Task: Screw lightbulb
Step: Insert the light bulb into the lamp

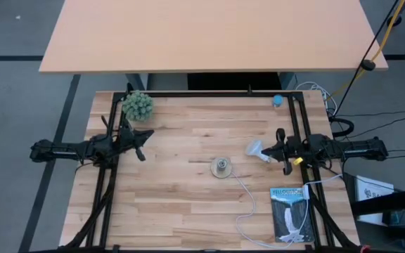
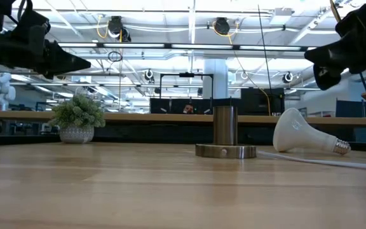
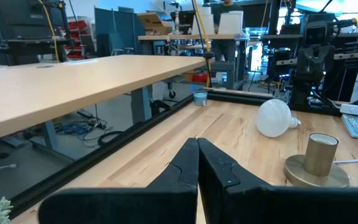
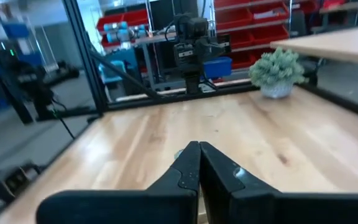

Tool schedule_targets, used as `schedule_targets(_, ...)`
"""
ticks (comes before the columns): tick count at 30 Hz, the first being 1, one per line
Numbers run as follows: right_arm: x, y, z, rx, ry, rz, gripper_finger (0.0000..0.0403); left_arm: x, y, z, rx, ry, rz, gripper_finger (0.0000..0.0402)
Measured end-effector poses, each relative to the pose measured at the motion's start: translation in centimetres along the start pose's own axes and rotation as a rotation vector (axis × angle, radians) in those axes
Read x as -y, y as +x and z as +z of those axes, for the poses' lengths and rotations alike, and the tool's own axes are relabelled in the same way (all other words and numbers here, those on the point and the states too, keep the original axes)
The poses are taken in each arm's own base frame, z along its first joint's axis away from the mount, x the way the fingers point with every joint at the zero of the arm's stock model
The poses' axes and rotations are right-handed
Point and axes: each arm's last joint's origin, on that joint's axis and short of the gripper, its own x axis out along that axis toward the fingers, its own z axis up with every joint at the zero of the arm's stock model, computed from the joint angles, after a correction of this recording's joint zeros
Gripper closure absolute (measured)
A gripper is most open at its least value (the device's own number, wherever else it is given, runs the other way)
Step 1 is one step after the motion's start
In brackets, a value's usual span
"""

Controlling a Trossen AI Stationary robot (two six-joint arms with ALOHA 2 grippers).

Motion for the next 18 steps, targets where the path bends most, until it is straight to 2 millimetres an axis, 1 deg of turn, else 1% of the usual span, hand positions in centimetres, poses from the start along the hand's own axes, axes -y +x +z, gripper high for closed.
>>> schedule_targets(6,0.00,0.00,0.01,0.001,0.067,0.001,0.0403,0.00,0.00,0.00,0.000,0.000,0.000,0.0401)
schedule_targets(14,0.01,0.00,0.02,0.002,0.069,-0.003,0.0403,0.00,0.00,-0.01,-0.001,0.000,0.000,0.0401)
schedule_targets(16,0.08,0.00,0.04,0.009,0.075,-0.029,0.0403,0.00,0.00,0.00,0.000,0.000,0.000,0.0401)
schedule_targets(18,0.26,-0.02,0.23,0.042,0.068,-0.097,0.0403,0.00,0.00,0.00,0.000,0.000,0.000,0.0401)
